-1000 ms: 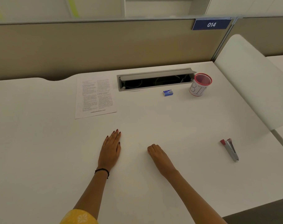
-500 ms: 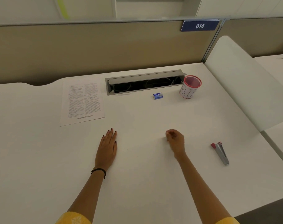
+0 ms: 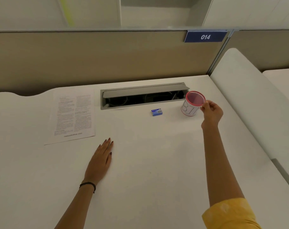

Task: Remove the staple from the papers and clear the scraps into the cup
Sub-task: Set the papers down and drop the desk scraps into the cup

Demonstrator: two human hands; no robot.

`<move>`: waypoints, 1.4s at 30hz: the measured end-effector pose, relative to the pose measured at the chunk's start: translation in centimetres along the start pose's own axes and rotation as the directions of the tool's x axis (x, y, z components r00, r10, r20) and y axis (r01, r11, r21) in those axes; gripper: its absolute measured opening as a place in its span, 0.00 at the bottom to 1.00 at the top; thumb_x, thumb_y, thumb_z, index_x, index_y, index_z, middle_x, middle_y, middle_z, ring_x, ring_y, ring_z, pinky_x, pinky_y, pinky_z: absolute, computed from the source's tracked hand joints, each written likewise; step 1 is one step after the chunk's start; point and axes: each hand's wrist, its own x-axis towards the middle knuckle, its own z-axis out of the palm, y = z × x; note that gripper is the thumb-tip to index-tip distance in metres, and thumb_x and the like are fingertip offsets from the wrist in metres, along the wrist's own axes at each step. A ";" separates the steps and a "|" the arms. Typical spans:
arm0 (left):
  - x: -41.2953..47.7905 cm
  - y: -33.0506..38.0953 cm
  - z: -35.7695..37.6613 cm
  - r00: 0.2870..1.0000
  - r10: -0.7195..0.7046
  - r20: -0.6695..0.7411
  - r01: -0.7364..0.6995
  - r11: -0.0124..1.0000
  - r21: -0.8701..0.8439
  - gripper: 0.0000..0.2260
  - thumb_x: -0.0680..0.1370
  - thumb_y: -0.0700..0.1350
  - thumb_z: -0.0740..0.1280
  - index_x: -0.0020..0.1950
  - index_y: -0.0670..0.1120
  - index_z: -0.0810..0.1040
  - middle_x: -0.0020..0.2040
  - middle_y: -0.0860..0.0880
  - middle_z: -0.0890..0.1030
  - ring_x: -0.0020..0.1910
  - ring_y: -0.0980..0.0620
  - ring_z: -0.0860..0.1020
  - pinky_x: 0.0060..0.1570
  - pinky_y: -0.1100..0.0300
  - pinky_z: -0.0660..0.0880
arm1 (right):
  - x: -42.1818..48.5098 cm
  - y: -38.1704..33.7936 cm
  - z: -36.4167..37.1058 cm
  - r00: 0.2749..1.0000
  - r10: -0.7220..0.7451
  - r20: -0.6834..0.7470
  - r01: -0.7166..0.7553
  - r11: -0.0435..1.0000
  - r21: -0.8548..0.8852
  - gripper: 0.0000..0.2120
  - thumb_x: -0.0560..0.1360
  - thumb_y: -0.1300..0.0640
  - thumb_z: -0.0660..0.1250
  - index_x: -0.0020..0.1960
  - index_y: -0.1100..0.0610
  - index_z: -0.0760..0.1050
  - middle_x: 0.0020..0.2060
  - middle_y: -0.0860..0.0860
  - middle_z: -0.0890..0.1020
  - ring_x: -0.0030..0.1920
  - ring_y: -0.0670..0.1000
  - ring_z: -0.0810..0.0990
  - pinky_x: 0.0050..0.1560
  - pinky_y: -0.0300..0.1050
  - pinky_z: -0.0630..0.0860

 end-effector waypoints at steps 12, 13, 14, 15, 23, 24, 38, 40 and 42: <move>1.0 -0.2 0.2 1.000 -0.015 -0.003 0.015 1.000 0.010 0.23 0.80 0.49 0.46 0.75 0.48 0.57 0.75 0.54 0.56 0.74 0.58 0.53 0.72 0.61 0.49 | 5.6 1.0 3.7 0.963 -0.242 0.117 0.262 0.750 -0.607 0.11 0.71 0.70 0.60 0.47 0.68 0.81 0.43 0.64 0.83 0.45 0.60 0.81 0.32 0.23 0.67; 1.1 -0.1 0.2 1.000 -0.019 0.000 0.019 1.000 0.011 0.23 0.80 0.49 0.45 0.75 0.48 0.57 0.75 0.54 0.56 0.74 0.58 0.53 0.72 0.61 0.49 | 5.5 1.0 3.6 0.960 -0.245 0.139 0.276 0.722 -0.634 0.12 0.72 0.70 0.59 0.47 0.68 0.80 0.44 0.65 0.83 0.45 0.61 0.81 0.33 0.24 0.68; 1.0 -0.1 0.2 1.000 -0.024 0.000 0.024 1.000 0.016 0.23 0.80 0.49 0.45 0.75 0.48 0.57 0.75 0.53 0.56 0.74 0.58 0.53 0.72 0.61 0.49 | 5.3 0.9 3.5 0.956 -0.249 0.157 0.290 0.701 -0.651 0.12 0.73 0.70 0.59 0.48 0.68 0.80 0.44 0.64 0.83 0.44 0.60 0.81 0.35 0.28 0.70; 1.1 -0.1 0.2 1.000 -0.028 0.002 0.028 0.999 0.018 0.23 0.80 0.49 0.45 0.75 0.48 0.57 0.75 0.53 0.56 0.73 0.58 0.53 0.72 0.62 0.48 | 5.1 0.9 3.4 0.951 -0.260 0.168 0.304 0.691 -0.656 0.11 0.73 0.69 0.59 0.49 0.68 0.80 0.44 0.64 0.83 0.42 0.58 0.80 0.37 0.31 0.70; -0.2 0.8 -0.2 0.997 -0.081 -0.012 0.081 0.997 0.010 0.23 0.79 0.47 0.46 0.73 0.44 0.58 0.74 0.50 0.59 0.72 0.54 0.57 0.71 0.66 0.44 | -2.2 2.8 1.1 0.852 -0.350 0.389 0.512 0.712 -0.480 0.14 0.70 0.73 0.63 0.54 0.66 0.75 0.50 0.63 0.79 0.48 0.58 0.78 0.44 0.32 0.70; -0.4 0.9 -0.1 0.996 -0.088 -0.014 0.088 0.996 0.010 0.23 0.79 0.48 0.45 0.73 0.44 0.59 0.74 0.49 0.59 0.72 0.54 0.57 0.71 0.66 0.43 | -3.8 3.9 0.8 0.839 -0.331 0.432 0.518 0.728 -0.448 0.14 0.70 0.73 0.64 0.55 0.66 0.75 0.52 0.63 0.79 0.48 0.57 0.77 0.46 0.32 0.72; -5.7 1.2 0.1 0.979 -0.187 -0.085 0.182 0.981 -0.062 0.23 0.79 0.47 0.44 0.73 0.43 0.59 0.74 0.48 0.59 0.73 0.52 0.56 0.72 0.57 0.50 | -29.1 14.2 -3.0 0.578 0.096 0.811 0.707 0.438 -0.555 0.41 0.71 0.34 0.27 0.74 0.60 0.42 0.74 0.53 0.46 0.74 0.49 0.43 0.70 0.34 0.30; -6.1 1.3 0.1 0.978 -0.192 -0.084 0.186 0.980 -0.072 0.22 0.80 0.45 0.47 0.73 0.43 0.59 0.74 0.48 0.59 0.73 0.52 0.56 0.72 0.57 0.51 | -30.8 14.3 -2.6 0.500 0.108 0.859 0.757 0.426 -0.494 0.37 0.73 0.35 0.29 0.73 0.58 0.40 0.74 0.50 0.43 0.74 0.48 0.41 0.71 0.36 0.31; -6.7 1.2 0.0 0.979 -0.187 -0.086 0.180 0.980 -0.083 0.21 0.79 0.43 0.49 0.73 0.43 0.58 0.74 0.48 0.59 0.73 0.53 0.56 0.71 0.57 0.51 | -31.6 14.1 -2.0 0.418 0.105 0.902 0.802 0.423 -0.421 0.35 0.74 0.36 0.31 0.73 0.56 0.39 0.74 0.49 0.43 0.74 0.46 0.41 0.73 0.39 0.35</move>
